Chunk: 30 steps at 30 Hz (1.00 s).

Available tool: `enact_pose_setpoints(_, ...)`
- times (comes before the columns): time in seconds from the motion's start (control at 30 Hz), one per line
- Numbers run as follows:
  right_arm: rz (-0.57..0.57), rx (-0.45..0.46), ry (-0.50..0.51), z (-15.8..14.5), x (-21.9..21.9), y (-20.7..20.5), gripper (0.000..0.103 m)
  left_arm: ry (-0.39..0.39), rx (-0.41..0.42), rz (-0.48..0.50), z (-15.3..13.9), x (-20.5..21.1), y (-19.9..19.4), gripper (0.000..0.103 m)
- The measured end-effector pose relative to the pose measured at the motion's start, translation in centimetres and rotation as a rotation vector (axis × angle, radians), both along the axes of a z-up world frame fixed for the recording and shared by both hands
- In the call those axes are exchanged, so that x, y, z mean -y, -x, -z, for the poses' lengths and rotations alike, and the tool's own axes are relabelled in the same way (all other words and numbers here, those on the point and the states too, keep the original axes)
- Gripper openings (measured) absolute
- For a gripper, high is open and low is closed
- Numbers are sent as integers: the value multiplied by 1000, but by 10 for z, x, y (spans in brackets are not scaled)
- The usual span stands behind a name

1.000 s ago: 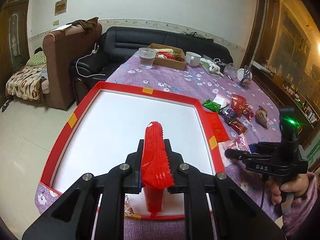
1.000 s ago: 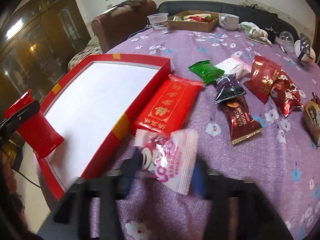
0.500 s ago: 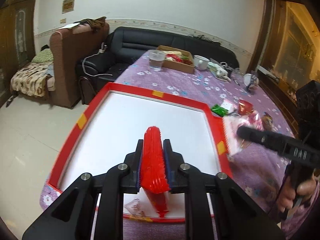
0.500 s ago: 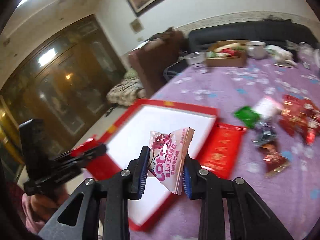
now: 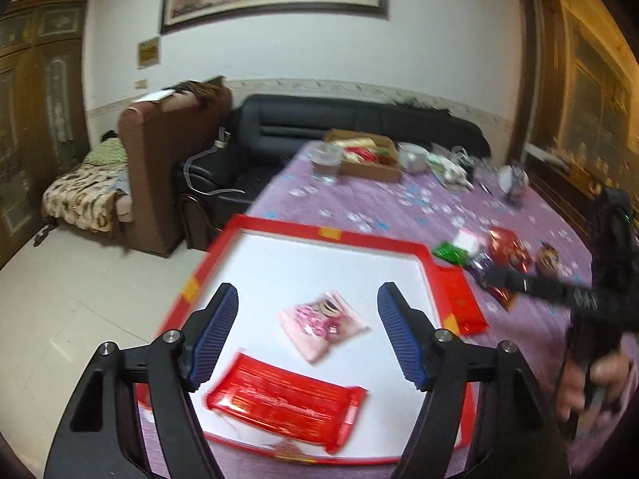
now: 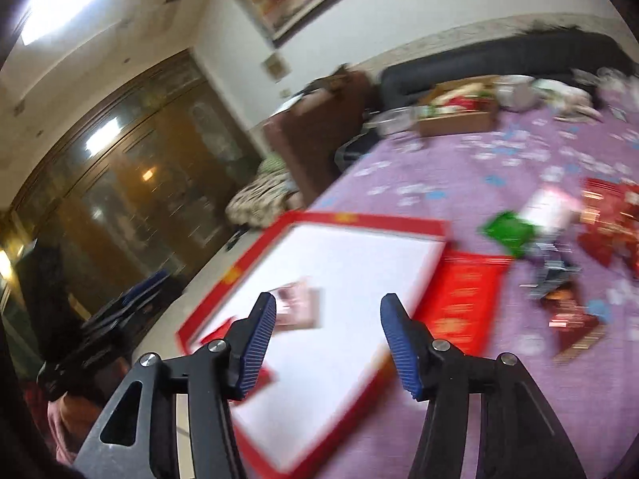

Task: Organize snacks
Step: 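Grasp the red gold-printed snack pack on the tablecloth with the right tool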

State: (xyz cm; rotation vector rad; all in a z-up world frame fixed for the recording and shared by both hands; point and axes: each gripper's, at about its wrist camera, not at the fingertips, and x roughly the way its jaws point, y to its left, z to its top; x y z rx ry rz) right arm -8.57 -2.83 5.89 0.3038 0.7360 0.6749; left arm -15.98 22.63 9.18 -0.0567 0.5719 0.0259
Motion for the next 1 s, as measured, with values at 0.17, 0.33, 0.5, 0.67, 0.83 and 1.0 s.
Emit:
enact_pose_setpoints(0.17,148,-82,78,14,50,-26,59,-11,-32,71,6,26,-6,72)
enact_pose_setpoints(0.33,145,-122,187,25,37,-38,59,-13,-50,105,7,41,-8,72)
enact_pose_setpoints(0.5,106,-137,353,40,-4,-47,59,-18,-52,101,4,42,-3,72)
enact_pose_setpoints(0.67,73,-130,407,45,-35,-53,59,3,-52,82,5,34,-3,72)
enact_pose_setpoints(0.83,98,-129,510,50,-62,-61,63,25,-58,67,8,24,-3,72)
enact_pose_setpoints(1.0,101,-123,595,52,-74,-65,66,40,-65,59,9,20,-4,72)
